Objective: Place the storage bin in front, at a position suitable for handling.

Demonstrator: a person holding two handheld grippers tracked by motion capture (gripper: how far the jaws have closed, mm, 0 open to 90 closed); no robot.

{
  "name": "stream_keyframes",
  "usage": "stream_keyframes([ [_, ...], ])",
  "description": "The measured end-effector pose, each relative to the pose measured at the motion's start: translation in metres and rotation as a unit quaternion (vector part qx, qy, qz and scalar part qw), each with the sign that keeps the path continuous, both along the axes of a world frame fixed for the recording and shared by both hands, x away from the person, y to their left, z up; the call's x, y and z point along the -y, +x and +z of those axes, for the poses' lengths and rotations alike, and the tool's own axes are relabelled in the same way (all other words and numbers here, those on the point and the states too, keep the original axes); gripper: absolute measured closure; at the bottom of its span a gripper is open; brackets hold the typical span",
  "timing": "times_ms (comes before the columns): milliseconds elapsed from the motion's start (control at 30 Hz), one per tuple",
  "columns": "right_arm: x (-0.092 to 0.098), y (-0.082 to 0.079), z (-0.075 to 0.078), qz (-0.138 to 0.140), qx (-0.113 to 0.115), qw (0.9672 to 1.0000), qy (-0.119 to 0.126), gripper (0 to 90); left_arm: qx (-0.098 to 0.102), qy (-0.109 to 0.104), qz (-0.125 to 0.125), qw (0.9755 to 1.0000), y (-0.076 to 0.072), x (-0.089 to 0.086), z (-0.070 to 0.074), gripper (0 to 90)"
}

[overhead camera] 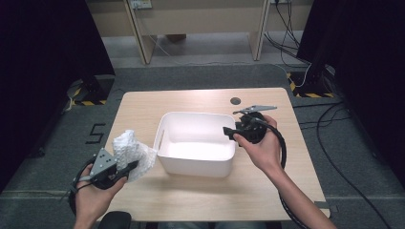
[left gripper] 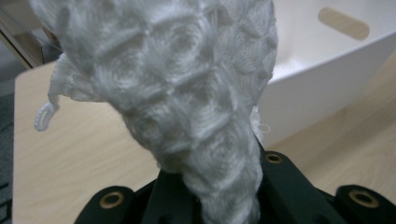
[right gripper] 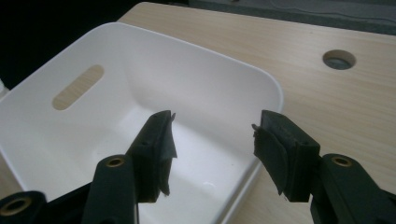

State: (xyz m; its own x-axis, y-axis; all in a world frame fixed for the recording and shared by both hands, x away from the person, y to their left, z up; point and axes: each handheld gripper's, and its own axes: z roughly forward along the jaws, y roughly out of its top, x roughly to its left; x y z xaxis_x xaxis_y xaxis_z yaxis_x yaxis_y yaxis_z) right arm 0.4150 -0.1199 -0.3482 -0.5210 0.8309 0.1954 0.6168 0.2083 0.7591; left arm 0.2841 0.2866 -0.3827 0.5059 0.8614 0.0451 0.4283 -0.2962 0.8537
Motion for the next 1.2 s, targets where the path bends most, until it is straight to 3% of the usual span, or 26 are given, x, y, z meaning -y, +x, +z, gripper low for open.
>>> stream_keyframes([
  [167,0.007,-0.001,-0.004,-0.025,-0.01,0.9995,-0.015,45.8,-0.023,0.008,-0.017,0.9996,-0.001,0.012,-0.018,81.9],
  [400,0.004,0.0,-0.016,-0.023,-0.043,0.9985,-0.027,46.9,-0.031,0.022,-0.034,0.9987,0.01,0.037,-0.03,81.9],
  [600,0.001,-0.003,-0.021,-0.025,-0.066,0.9957,-0.061,63.1,-0.034,0.016,-0.042,0.9984,0.02,0.053,-0.035,81.9],
  [733,-0.003,-0.004,-0.022,-0.019,-0.069,0.995,-0.07,70.4,-0.032,0.014,-0.046,0.9983,0.027,0.058,-0.037,81.8],
  [900,-0.003,0.001,-0.021,-0.024,-0.065,0.9943,-0.082,71.5,-0.029,0.012,-0.047,0.9984,0.034,0.064,-0.039,81.8],
  [1200,0.013,0.03,-0.026,-0.05,-0.038,0.9948,-0.08,73.3,-0.025,0.007,-0.063,0.9977,0.061,0.085,-0.041,81.7],
])
